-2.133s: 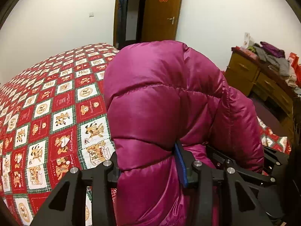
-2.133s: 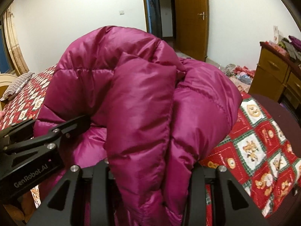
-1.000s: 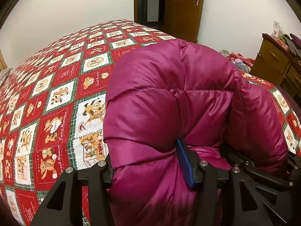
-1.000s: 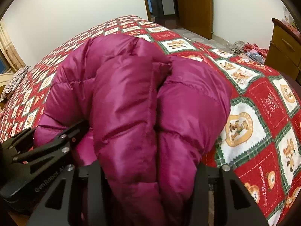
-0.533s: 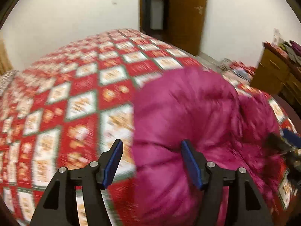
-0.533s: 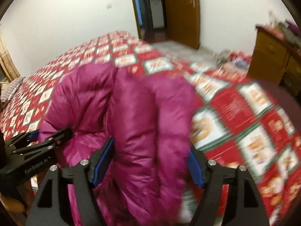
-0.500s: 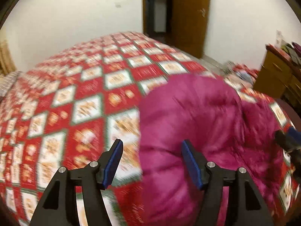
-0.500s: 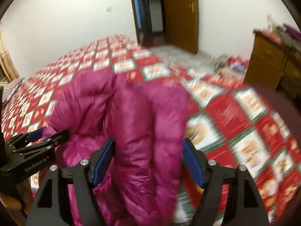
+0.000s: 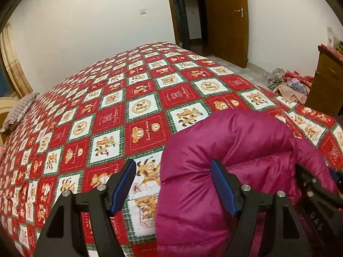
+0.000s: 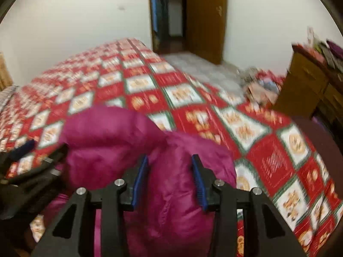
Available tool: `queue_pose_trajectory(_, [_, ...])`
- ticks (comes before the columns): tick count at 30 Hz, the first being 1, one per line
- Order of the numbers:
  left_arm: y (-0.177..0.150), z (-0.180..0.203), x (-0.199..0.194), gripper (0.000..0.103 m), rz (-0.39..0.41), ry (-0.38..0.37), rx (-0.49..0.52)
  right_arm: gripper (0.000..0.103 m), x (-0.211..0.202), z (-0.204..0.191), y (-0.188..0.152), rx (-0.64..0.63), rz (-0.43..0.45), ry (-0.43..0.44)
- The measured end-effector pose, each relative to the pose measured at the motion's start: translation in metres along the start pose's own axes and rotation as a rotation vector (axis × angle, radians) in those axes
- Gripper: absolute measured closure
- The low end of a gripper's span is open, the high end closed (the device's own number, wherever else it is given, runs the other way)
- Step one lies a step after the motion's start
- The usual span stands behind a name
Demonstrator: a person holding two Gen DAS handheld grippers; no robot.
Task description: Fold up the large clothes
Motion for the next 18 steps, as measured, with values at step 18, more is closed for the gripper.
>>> queue_pose_trajectory(18, [-0.007, 0.017, 0.045, 0.026, -0.051, 0.005, 0.014, 0.047, 0.039, 0.017, -0.015, 0.068, -0.046, 0.044])
Point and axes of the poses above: each gripper's, at about its wrist camera, not at the fingertips, and x roughly the way its jaws point, z to its right, y to its top, the point moved 1 cm from there along x, roughly the way its jaws point, and after that the axes turned 6 degrees about -y, right-handed, at the moved point
